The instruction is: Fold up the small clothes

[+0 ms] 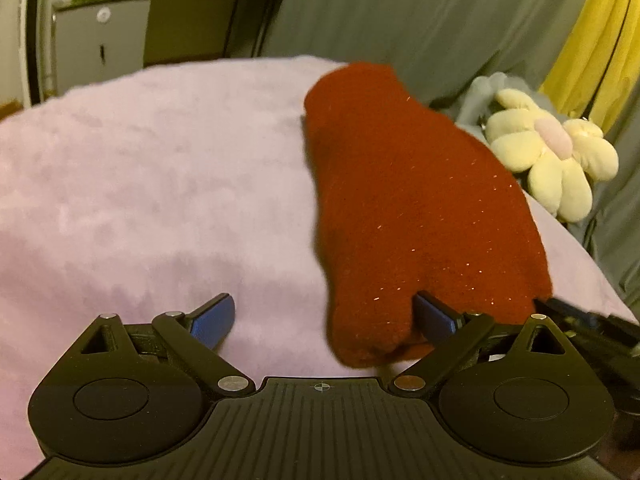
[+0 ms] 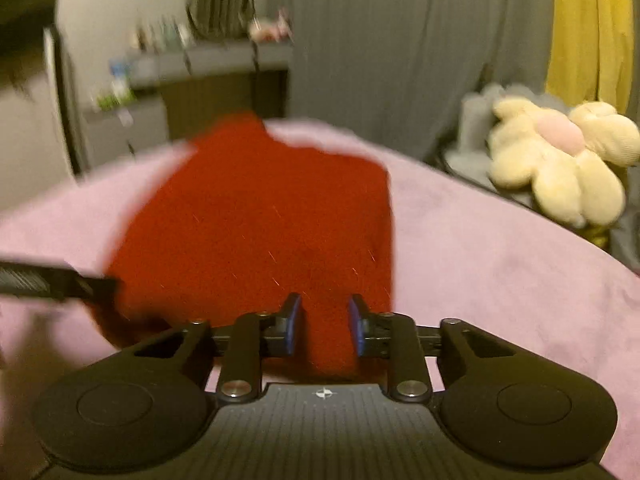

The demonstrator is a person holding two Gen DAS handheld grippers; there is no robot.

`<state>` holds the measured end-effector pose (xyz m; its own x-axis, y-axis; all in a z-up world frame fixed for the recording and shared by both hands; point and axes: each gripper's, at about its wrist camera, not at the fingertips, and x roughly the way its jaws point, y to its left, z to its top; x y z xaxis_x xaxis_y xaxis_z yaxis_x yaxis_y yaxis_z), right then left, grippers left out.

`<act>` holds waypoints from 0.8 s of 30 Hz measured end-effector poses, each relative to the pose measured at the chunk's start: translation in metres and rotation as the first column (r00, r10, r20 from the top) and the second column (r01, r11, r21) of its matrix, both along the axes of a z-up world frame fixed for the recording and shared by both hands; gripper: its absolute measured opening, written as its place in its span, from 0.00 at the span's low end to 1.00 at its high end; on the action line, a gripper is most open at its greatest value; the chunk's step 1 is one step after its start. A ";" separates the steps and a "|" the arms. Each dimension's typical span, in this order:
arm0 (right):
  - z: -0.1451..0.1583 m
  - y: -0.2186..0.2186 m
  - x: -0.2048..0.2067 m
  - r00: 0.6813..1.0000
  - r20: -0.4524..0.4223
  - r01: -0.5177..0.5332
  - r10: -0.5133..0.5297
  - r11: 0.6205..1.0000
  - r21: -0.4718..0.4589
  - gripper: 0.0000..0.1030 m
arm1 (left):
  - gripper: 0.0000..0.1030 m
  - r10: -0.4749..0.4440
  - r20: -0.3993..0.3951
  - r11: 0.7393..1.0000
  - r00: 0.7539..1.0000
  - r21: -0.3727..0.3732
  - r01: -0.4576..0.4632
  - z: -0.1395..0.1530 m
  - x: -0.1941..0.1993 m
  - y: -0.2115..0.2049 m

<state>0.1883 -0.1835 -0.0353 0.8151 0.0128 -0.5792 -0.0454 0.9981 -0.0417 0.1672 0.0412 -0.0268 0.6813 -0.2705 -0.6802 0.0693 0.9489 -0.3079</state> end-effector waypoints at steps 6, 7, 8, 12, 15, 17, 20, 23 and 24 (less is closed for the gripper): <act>-0.016 -0.019 0.012 0.996 -0.064 0.060 -0.058 0.997 0.038 0.22 | 0.99 -0.003 0.018 0.999 1.000 0.043 0.002 -0.007 0.002 -0.009; -0.016 -0.014 0.013 0.997 -0.064 0.051 -0.050 0.999 0.002 0.22 | 1.00 -0.004 0.024 0.998 1.000 0.057 0.002 -0.008 0.001 -0.011; -0.019 -0.007 0.014 0.997 -0.068 0.038 -0.041 0.999 -0.038 0.22 | 1.00 -0.004 0.031 0.998 1.000 0.068 0.001 -0.010 0.000 -0.013; -0.014 0.005 0.006 0.996 -0.082 0.025 -0.032 0.995 -0.096 0.26 | 1.00 0.013 0.024 0.996 1.000 0.090 -0.015 0.001 -0.016 -0.013; -0.001 -0.005 -0.006 0.995 -0.102 0.017 -0.022 0.999 -0.042 0.49 | 1.00 -0.024 -0.055 0.984 0.998 0.173 0.033 0.007 -0.029 -0.022; 0.003 -0.012 -0.020 0.989 -0.150 0.018 -0.017 1.000 0.004 0.61 | 1.00 -0.024 -0.062 0.977 0.998 0.208 0.036 0.012 -0.045 -0.027; 0.004 -0.018 -0.038 0.977 -0.212 0.029 -0.013 0.997 0.070 0.76 | 1.00 -0.031 -0.059 0.976 0.998 0.215 0.043 0.023 -0.062 -0.032; 0.011 -0.017 -0.048 0.973 -0.229 0.023 -0.003 0.996 0.082 0.83 | 1.00 -0.040 -0.039 0.968 0.998 0.245 0.049 0.036 -0.071 -0.038; 0.014 -0.017 -0.049 0.974 -0.227 0.016 0.001 0.997 0.076 0.89 | 1.00 -0.041 -0.041 0.964 0.998 0.262 0.050 0.038 -0.074 -0.040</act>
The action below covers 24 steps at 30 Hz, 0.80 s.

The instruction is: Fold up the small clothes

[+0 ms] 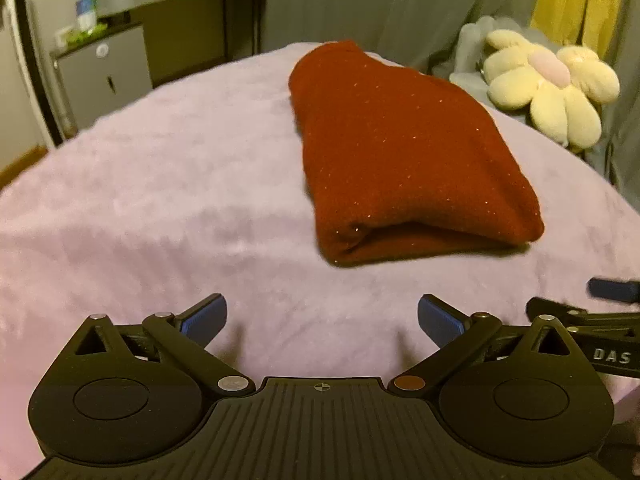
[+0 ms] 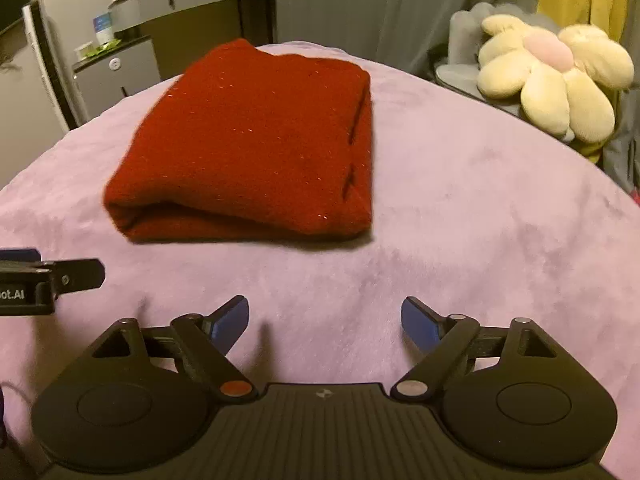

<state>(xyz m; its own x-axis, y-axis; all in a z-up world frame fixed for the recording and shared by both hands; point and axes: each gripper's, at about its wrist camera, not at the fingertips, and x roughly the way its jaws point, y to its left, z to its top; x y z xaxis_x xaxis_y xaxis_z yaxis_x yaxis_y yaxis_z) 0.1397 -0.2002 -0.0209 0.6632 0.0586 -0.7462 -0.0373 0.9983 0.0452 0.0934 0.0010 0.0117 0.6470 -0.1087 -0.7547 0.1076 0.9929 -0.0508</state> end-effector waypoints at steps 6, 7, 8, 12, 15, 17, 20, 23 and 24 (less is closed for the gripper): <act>0.026 0.006 -0.009 0.999 0.051 -0.009 0.009 1.000 0.001 0.96 | 1.00 0.003 -0.029 0.999 1.000 0.038 -0.002 0.015 0.002 -0.003; 0.030 0.007 -0.010 0.998 0.056 0.002 -0.001 1.000 -0.009 0.96 | 1.00 0.013 -0.040 0.999 0.999 0.036 -0.012 0.017 0.004 -0.003; 0.033 0.008 -0.010 0.998 0.056 0.011 -0.010 1.000 -0.017 0.96 | 1.00 0.021 -0.054 0.999 0.998 0.035 -0.019 0.018 0.006 -0.003; 0.043 0.009 -0.011 0.999 0.048 0.020 -0.020 1.000 0.003 0.96 | 1.00 0.021 -0.067 0.999 0.998 0.034 -0.018 0.022 0.008 -0.005; 0.046 0.011 -0.010 0.999 0.033 0.032 -0.032 0.999 -0.002 0.96 | 1.00 0.021 -0.079 0.998 0.997 0.056 -0.017 0.023 0.009 -0.011; 0.048 0.012 -0.010 0.999 0.030 0.034 -0.034 0.999 -0.001 0.96 | 1.00 0.015 -0.091 0.997 0.996 0.075 -0.008 0.023 0.010 -0.015; 0.049 0.014 -0.005 0.999 -0.001 0.038 -0.038 0.999 -0.004 0.96 | 1.00 -0.002 -0.110 0.995 0.994 0.097 0.013 0.022 0.012 -0.019; 0.050 0.015 -0.001 0.999 -0.022 0.048 -0.048 0.999 -0.010 0.96 | 1.00 0.004 -0.120 0.994 0.993 0.105 0.009 0.022 0.014 -0.020; 0.050 0.015 0.001 0.998 -0.030 0.053 -0.053 0.999 -0.007 0.96 | 1.00 0.006 -0.125 0.995 0.992 0.101 0.007 0.022 0.015 -0.019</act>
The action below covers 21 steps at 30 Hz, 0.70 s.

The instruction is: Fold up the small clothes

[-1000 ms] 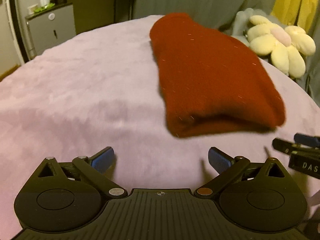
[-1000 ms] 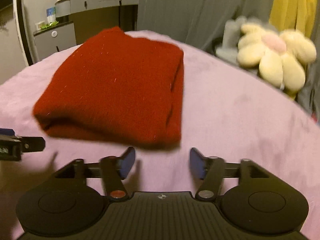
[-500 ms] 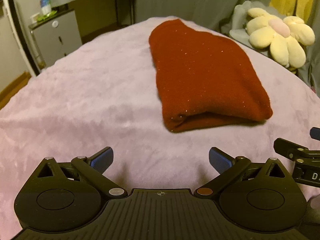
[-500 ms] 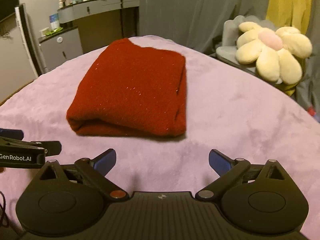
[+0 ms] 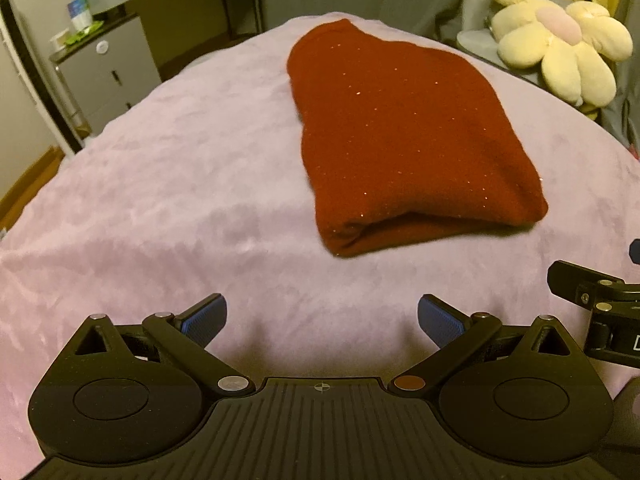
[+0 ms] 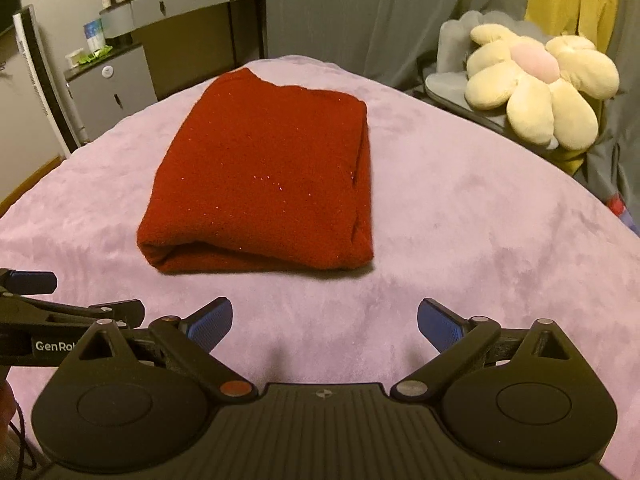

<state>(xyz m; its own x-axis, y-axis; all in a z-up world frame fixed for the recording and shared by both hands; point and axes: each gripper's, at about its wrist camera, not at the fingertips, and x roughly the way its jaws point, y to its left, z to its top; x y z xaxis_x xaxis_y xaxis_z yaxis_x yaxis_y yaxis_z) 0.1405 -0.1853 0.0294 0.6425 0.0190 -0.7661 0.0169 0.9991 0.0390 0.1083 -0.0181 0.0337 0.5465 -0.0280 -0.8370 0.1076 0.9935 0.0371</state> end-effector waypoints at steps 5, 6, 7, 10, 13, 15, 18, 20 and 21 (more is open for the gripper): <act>0.000 -0.003 0.002 1.000 -0.016 0.025 -0.024 0.999 0.025 0.96 | 1.00 0.009 -0.008 1.000 1.000 -0.002 -0.009 0.001 0.003 0.001; 0.000 -0.003 0.002 1.000 -0.017 0.027 -0.026 0.999 0.023 0.96 | 1.00 0.008 -0.009 1.000 1.000 -0.003 -0.008 0.001 0.004 0.001; 0.000 -0.003 0.002 1.000 -0.018 0.026 -0.026 0.999 0.019 0.96 | 1.00 0.008 -0.007 1.000 1.000 -0.004 -0.008 0.001 0.003 0.001; 0.001 -0.002 0.001 0.999 -0.015 0.029 -0.029 0.999 0.021 0.96 | 1.00 0.001 -0.002 1.000 1.000 -0.008 -0.001 0.002 0.003 -0.001; 0.002 -0.003 0.001 0.999 -0.015 0.032 -0.032 0.999 0.024 0.96 | 1.00 -0.010 0.002 1.000 1.000 -0.005 0.010 0.003 0.003 -0.003; 0.002 -0.004 0.001 0.999 -0.017 0.036 -0.036 0.999 0.027 0.96 | 1.00 -0.015 0.006 1.000 1.000 0.003 0.015 0.004 0.002 -0.004; 0.002 -0.005 0.000 0.999 -0.020 0.041 -0.040 0.999 0.032 0.96 | 1.00 -0.015 0.013 1.000 1.000 0.008 0.015 0.006 0.001 -0.004; 0.002 -0.005 0.000 0.999 -0.020 0.041 -0.041 0.999 0.031 0.96 | 1.00 -0.015 0.013 1.000 1.000 0.004 0.015 0.006 0.000 -0.004; 0.002 -0.005 0.000 0.999 -0.019 0.042 -0.041 0.999 0.029 0.96 | 1.00 -0.014 0.014 1.000 1.000 0.002 0.014 0.007 0.000 -0.004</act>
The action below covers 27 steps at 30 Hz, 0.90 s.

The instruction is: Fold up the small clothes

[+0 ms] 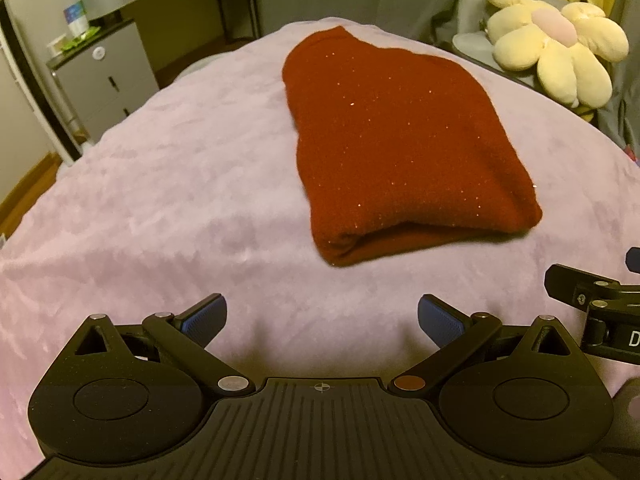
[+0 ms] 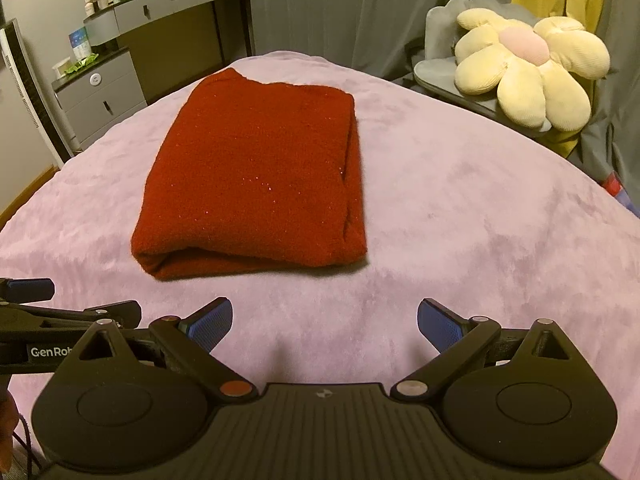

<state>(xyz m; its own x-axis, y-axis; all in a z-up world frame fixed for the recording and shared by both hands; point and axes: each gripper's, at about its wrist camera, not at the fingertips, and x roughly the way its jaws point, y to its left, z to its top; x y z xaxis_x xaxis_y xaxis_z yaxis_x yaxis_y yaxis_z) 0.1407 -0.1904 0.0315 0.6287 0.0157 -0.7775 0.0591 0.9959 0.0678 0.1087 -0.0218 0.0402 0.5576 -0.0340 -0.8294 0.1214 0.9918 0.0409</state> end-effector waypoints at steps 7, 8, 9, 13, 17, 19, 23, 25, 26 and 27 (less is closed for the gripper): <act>0.001 0.000 -0.001 1.000 0.006 -0.002 0.002 1.000 -0.004 0.96 | 1.00 -0.001 0.003 1.000 1.000 -0.004 0.001 0.002 0.000 0.000; 0.001 0.000 -0.002 1.000 0.006 -0.001 0.001 1.000 -0.005 0.96 | 1.00 -0.002 0.003 1.000 1.000 -0.005 0.002 0.002 0.000 0.000; 0.001 0.000 -0.002 1.000 0.005 0.000 0.000 1.000 -0.005 0.96 | 1.00 -0.003 0.002 1.000 1.000 -0.005 0.003 0.002 0.000 0.000; 0.001 -0.002 -0.002 1.000 -0.001 0.003 -0.003 1.000 0.001 0.96 | 1.00 -0.006 0.002 1.000 1.000 0.004 0.006 0.003 0.000 -0.001; 0.003 -0.004 -0.002 1.000 0.006 0.002 -0.002 1.000 0.001 0.96 | 1.00 -0.008 0.002 1.000 1.000 0.005 0.008 0.003 0.000 -0.004; 0.003 -0.004 -0.003 1.000 0.008 0.001 -0.001 1.000 0.002 0.96 | 1.00 -0.011 0.004 1.000 1.000 0.009 0.011 0.004 0.000 -0.005; 0.003 -0.005 -0.003 1.000 0.008 0.003 -0.003 1.000 0.003 0.96 | 1.00 -0.014 0.006 1.000 1.000 0.012 0.014 0.004 0.001 -0.007; 0.003 -0.006 -0.003 1.000 0.007 0.002 -0.002 1.000 0.005 0.96 | 1.00 -0.013 0.005 1.000 1.000 0.012 0.013 0.005 0.001 -0.007; 0.003 -0.006 -0.003 1.000 0.006 0.001 -0.001 1.000 0.005 0.96 | 1.00 -0.013 0.005 1.000 1.000 0.013 0.013 0.005 0.001 -0.008; 0.003 -0.006 -0.003 1.000 0.007 0.002 -0.002 1.000 0.005 0.96 | 1.00 -0.013 0.004 1.000 1.000 0.013 0.013 0.005 0.001 -0.008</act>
